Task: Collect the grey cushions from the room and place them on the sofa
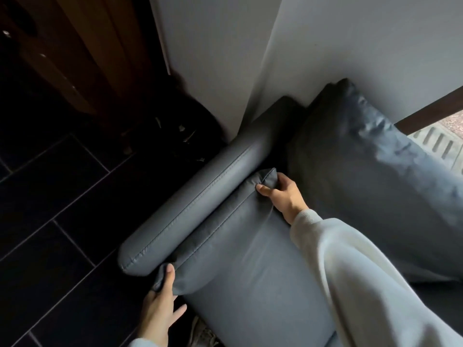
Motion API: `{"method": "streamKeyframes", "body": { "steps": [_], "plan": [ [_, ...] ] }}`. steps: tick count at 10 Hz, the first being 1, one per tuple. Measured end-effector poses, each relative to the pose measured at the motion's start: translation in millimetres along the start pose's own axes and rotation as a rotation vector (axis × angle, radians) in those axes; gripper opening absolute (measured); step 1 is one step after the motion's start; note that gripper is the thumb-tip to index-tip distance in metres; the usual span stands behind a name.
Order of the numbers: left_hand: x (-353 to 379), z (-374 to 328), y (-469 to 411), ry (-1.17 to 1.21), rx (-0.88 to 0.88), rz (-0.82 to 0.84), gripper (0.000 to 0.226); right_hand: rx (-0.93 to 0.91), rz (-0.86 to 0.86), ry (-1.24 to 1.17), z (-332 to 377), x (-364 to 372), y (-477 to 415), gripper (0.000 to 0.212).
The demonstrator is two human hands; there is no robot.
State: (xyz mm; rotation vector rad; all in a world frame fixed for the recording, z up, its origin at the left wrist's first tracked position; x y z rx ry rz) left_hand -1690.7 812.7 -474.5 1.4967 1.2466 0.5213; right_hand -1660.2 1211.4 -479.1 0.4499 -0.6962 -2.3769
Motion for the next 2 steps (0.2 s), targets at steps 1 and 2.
{"method": "streamKeyframes", "body": {
  "steps": [1,2],
  "plan": [
    [0.9,-1.9,-14.5,-0.054,-0.003,-0.021,0.043,-0.007,-0.019,-0.009,-5.7,5.1,-0.3,0.067],
    [-18.4,-15.2,-11.1,-0.186,0.013,-0.080,0.046,0.018,-0.026,0.018,1.5,6.5,6.9,0.087]
  ]
}}
Point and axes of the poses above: each hand's wrist, its own y-axis away from the middle knuckle, its own x-axis out of the palm, z = x × y, the point moved 8 cm from there along -y, towards the middle knuckle, and after that the axes turned 15 degrees about -y, right-handed, at the moved point
